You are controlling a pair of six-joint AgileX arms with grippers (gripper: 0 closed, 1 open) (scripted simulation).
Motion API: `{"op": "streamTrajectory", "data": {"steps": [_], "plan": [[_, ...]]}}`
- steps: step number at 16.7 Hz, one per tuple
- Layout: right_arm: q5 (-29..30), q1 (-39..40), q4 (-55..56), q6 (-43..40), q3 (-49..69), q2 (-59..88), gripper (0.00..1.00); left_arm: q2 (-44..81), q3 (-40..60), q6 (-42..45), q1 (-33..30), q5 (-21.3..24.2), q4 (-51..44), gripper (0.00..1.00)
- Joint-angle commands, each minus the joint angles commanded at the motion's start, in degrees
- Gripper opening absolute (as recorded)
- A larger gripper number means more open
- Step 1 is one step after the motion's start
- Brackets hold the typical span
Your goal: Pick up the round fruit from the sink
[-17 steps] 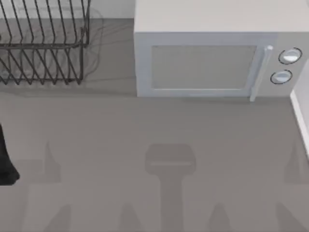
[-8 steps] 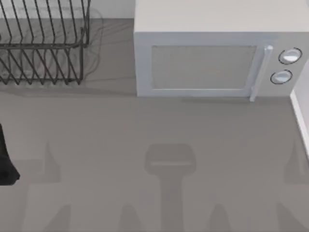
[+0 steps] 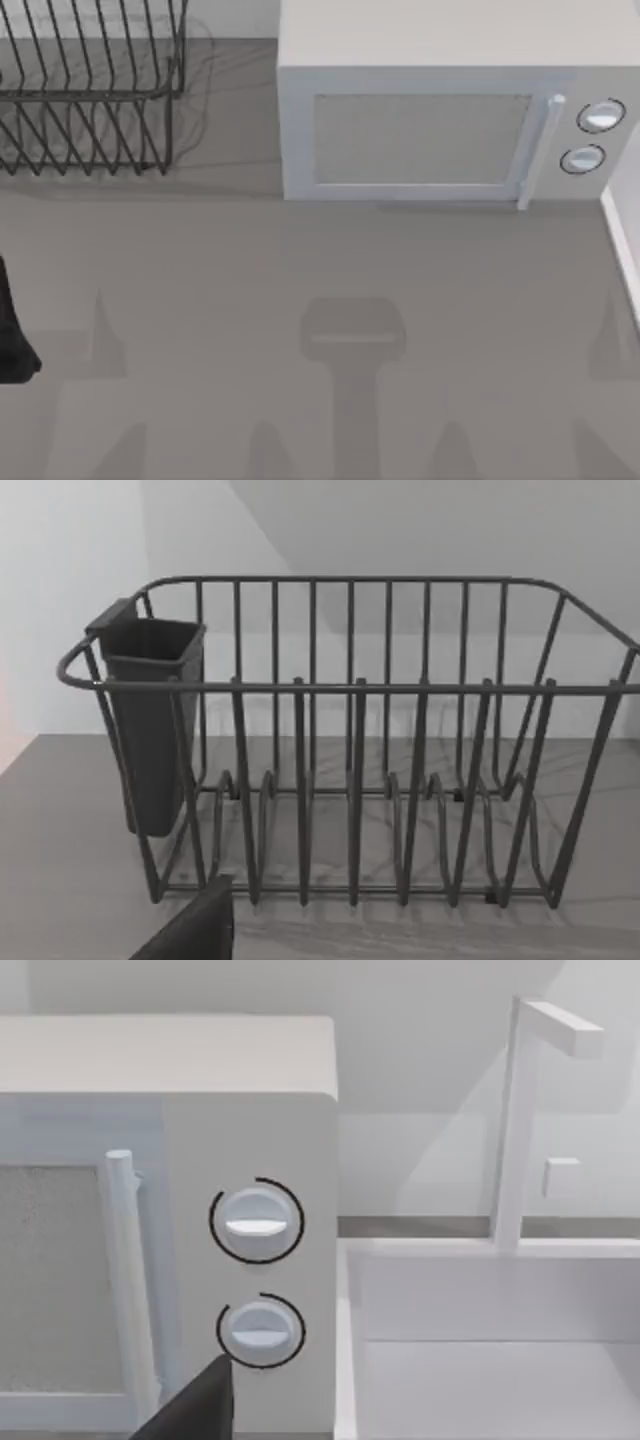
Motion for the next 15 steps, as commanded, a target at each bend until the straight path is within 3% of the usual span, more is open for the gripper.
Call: {"op": "streamTrajectory", "data": {"steps": [9, 15], "plan": [[0.0, -0.4, -1.1, -0.3, 1.7, 1.7, 1.00, 0.0, 0.0, 0.0, 0.0, 0.0, 0.0, 1.00], [0.0, -3.9, -12.4, -3.6, 19.2, 21.5, 1.00, 0.0, 0.0, 0.0, 0.0, 0.0, 0.0, 1.00]]}}
